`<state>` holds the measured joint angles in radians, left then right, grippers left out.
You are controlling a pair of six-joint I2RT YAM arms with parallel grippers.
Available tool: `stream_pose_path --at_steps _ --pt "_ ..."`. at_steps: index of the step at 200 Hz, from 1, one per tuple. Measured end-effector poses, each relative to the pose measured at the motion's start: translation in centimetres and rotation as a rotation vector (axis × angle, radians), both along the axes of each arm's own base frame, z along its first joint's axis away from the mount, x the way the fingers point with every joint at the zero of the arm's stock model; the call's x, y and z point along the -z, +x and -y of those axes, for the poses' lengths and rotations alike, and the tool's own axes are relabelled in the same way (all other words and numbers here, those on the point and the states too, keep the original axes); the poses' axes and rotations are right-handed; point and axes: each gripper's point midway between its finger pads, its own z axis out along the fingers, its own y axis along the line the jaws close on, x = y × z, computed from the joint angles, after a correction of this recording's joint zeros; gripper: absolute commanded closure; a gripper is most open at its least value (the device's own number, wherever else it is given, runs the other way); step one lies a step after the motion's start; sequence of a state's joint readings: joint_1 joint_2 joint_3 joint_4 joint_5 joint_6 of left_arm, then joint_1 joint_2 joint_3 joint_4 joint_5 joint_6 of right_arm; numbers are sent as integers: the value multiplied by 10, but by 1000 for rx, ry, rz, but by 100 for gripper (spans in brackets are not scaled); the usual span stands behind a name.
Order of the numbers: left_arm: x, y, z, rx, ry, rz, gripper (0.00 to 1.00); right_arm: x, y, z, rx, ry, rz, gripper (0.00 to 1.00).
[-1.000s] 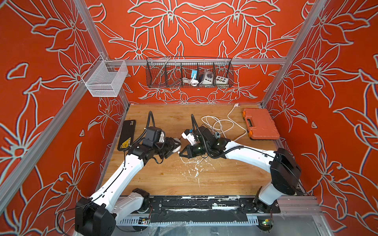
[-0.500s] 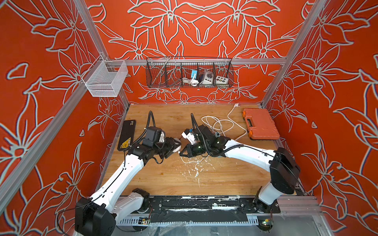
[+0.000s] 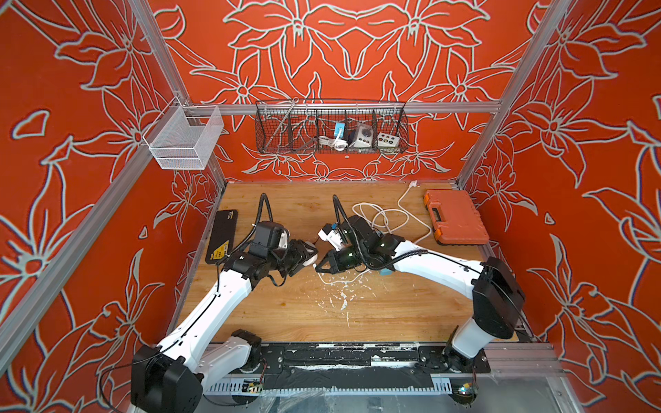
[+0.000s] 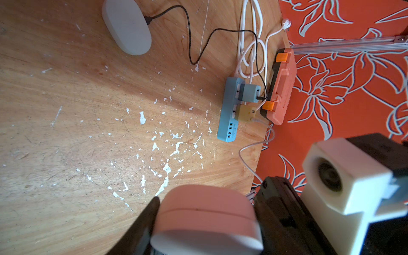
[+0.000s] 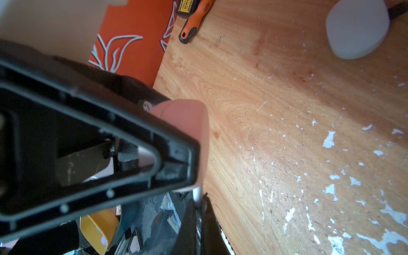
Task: Charge the bluetooth headset
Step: Insert the charging cable into the bluetooth headset.
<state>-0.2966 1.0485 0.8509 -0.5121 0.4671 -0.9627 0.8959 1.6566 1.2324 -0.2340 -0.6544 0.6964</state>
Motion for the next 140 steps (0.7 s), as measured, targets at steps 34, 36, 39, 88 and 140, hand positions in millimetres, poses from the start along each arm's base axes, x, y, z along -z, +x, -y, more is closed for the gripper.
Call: stream_pose_path --at_steps 34,36,39,88,140 --pt "-1 3 -1 -11 3 8 88 1 4 -1 19 4 18 100" --pt "-1 3 -1 -12 3 8 88 1 4 -1 21 4 19 100" --pt "-1 3 -1 -12 3 9 88 2 5 -1 22 5 21 100" --pt "-2 6 -1 -18 2 20 88 2 9 -1 35 5 50 100" --pt "0 6 0 -10 -2 9 88 5 9 1 -10 -5 115 100"
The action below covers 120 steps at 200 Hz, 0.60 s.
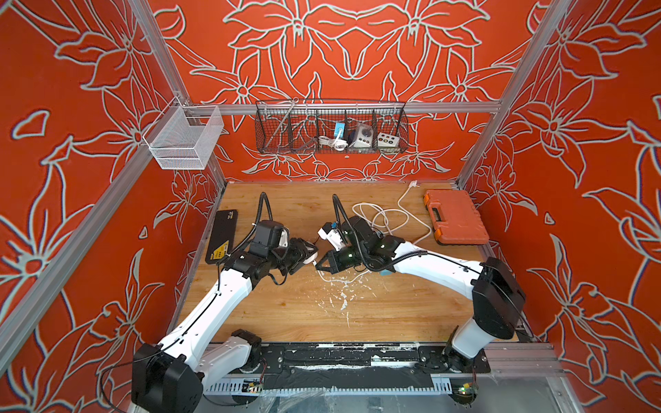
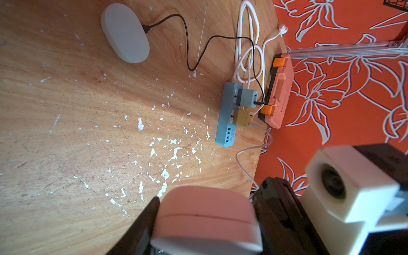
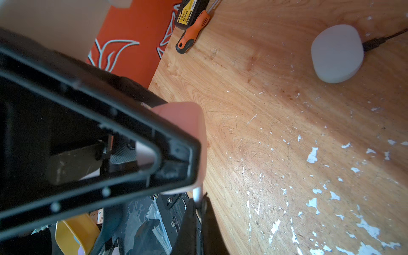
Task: Charge the bluetooth headset
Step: Insert the charging cable into the bluetooth headset.
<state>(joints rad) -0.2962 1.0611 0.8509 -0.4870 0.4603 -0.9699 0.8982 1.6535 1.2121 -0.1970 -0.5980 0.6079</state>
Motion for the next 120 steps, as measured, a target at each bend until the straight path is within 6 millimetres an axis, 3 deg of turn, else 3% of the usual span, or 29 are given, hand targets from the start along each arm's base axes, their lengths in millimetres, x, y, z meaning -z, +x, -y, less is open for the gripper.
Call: stream_pose_path --at_steps 120 --pt "6 1 12 42 -51 -46 91 7 4 13 -59 -60 178 100"
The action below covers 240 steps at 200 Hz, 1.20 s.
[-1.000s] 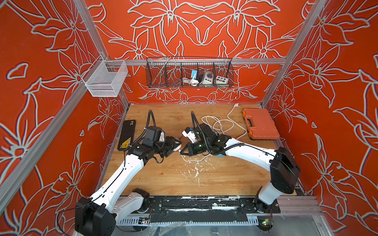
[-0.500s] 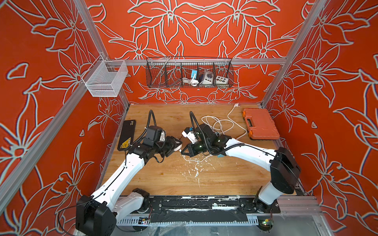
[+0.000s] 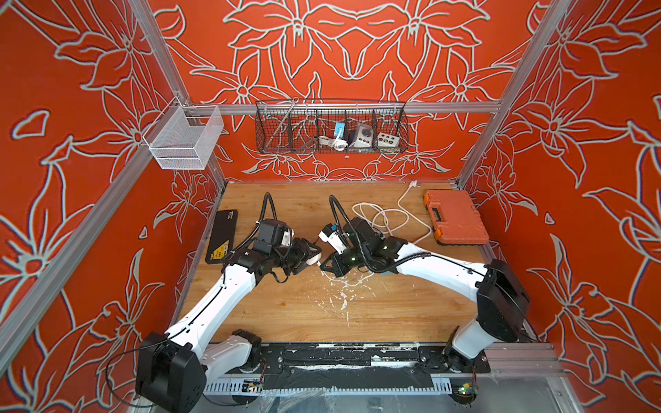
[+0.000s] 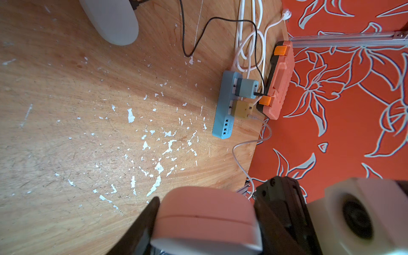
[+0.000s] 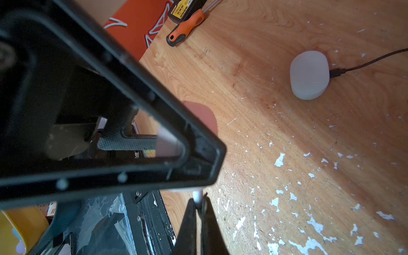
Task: Charge the bluetooth headset
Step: Insert the charging cable into the bluetooth headset.
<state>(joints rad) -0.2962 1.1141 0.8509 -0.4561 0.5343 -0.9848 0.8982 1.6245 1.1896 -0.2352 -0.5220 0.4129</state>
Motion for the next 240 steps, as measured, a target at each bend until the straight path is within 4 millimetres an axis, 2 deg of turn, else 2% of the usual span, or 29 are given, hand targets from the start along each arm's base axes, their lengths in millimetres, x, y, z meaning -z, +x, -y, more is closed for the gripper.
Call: stream_pose_path --at_steps 141,240 --pt "-5 0 3 52 8 46 99 -7 2 1 13 -13 -25 100" --pt "-7 3 8 72 3 66 100 -9 7 5 11 -15 -17 100"
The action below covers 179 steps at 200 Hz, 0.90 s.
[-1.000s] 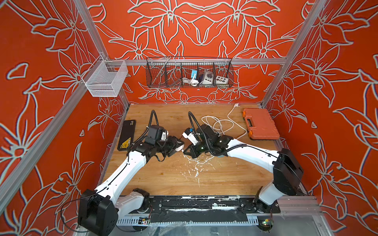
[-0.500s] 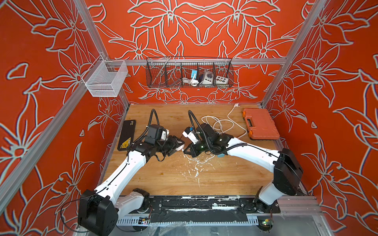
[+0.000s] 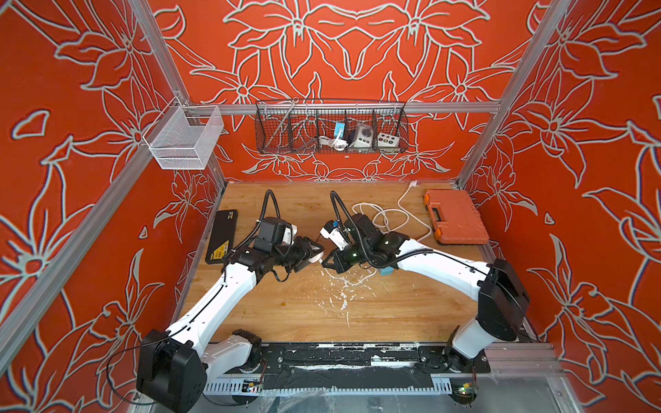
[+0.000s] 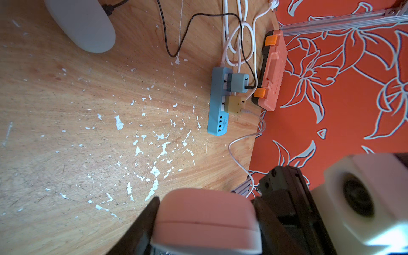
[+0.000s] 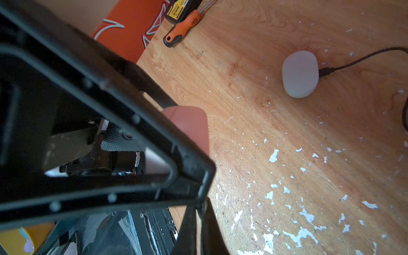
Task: Charge the bluetooth headset
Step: Insert the charging cable into the bluetooth headset.
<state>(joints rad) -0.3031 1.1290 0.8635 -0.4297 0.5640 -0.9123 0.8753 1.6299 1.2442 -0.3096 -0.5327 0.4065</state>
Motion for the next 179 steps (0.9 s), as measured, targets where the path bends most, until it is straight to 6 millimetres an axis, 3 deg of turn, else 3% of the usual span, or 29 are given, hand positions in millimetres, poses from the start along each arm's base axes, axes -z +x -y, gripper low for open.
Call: stream_pose_path --at_steps 121,152,179 --pt "2 2 2 3 4 -5 99 3 1 3 10 -7 14 100" --pt "6 -1 2 4 12 -26 96 5 -1 7 21 10 25 79" --pt "18 -6 -9 -31 50 -86 94 -1 4 20 76 38 69 72"
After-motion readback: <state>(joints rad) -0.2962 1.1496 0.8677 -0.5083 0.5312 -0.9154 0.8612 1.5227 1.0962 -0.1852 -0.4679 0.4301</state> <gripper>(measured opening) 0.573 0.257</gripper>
